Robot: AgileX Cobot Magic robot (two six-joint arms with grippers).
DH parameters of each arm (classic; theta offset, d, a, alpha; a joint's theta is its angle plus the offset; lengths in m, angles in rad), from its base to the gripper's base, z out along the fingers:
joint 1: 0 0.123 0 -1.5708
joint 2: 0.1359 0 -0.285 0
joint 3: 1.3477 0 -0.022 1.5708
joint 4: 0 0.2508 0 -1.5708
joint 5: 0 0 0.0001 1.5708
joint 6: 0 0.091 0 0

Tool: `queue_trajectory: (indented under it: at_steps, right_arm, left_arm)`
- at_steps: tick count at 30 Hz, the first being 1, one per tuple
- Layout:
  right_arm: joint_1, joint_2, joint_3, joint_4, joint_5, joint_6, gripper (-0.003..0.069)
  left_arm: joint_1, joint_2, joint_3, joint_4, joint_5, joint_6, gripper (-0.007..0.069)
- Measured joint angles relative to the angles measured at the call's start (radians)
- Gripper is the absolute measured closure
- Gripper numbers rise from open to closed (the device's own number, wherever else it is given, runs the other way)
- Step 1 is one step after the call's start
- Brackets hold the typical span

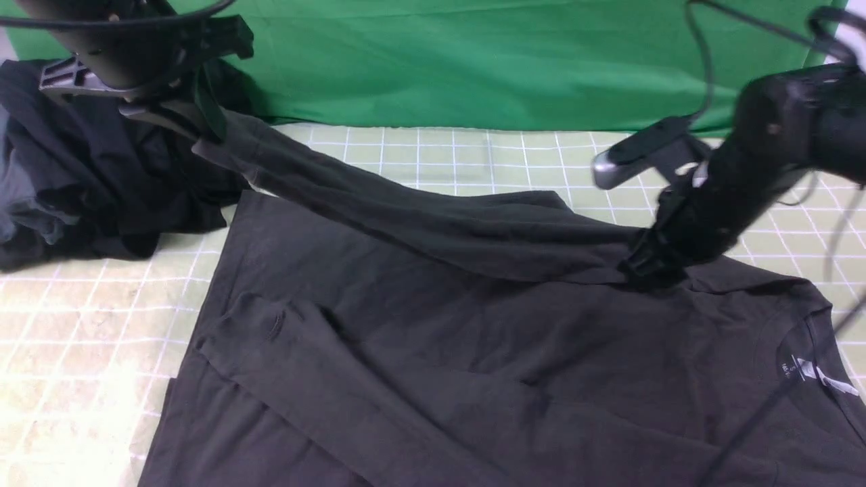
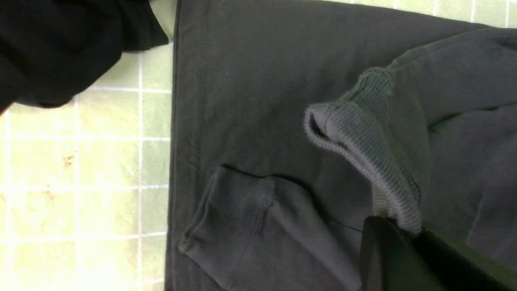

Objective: Fold a long-sleeved shirt over a green coffee tablecloth.
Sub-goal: 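Fold the left side of the dark shirt inward over its body with the left gripper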

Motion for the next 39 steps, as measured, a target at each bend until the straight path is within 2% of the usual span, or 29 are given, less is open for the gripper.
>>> queue_trajectory:
  at_steps: [4, 7, 16, 19, 21, 22, 24, 26, 31, 39]
  right_arm:
    - [0.000, 0.088, -0.080, -0.010, 0.011, -0.025, 0.0236]
    - [0.000, 0.158, -0.138, -0.062, 0.035, -0.027, 0.0231]
    - [0.000, 0.216, -0.155, -0.094, 0.046, -0.028, 0.0233]
    - [0.000, 0.218, -0.155, -0.113, 0.021, -0.028, 0.0313]
    - [0.000, 0.218, -0.160, -0.123, -0.002, -0.028, 0.0446]
    - [0.000, 0.217, -0.161, -0.125, -0.002, -0.028, 0.0470]
    - [0.000, 0.210, -0.178, -0.136, -0.002, -0.024, 0.0586]
    - [0.000, 0.193, -0.195, -0.142, 0.001, -0.023, 0.0634]
    - [-0.001, 0.145, -0.207, -0.147, 0.026, -0.022, 0.0633]
    - [-0.004, 0.127, -0.192, -0.160, 0.156, -0.025, 0.0621]
  left_arm:
    - [0.000, 0.007, 0.000, 0.033, 0.000, 0.000, 0.0608]
    - [0.000, 0.017, 0.000, 0.042, 0.000, 0.000, 0.0608]
    - [0.000, 0.035, 0.000, 0.042, 0.000, 0.000, 0.0608]
    - [0.000, 0.040, 0.000, 0.042, 0.000, 0.000, 0.0608]
    - [0.000, 0.041, 0.000, 0.043, 0.000, 0.000, 0.0608]
    - [0.000, 0.041, 0.000, 0.043, 0.000, -0.001, 0.0608]
    - [0.000, 0.041, 0.000, 0.043, 0.000, -0.001, 0.0608]
    - [0.000, 0.041, 0.000, 0.040, 0.000, -0.001, 0.0608]
    - [0.000, 0.022, 0.023, 0.040, -0.003, 0.000, 0.0608]
    - [0.000, -0.141, 0.266, 0.019, -0.006, -0.008, 0.0608]
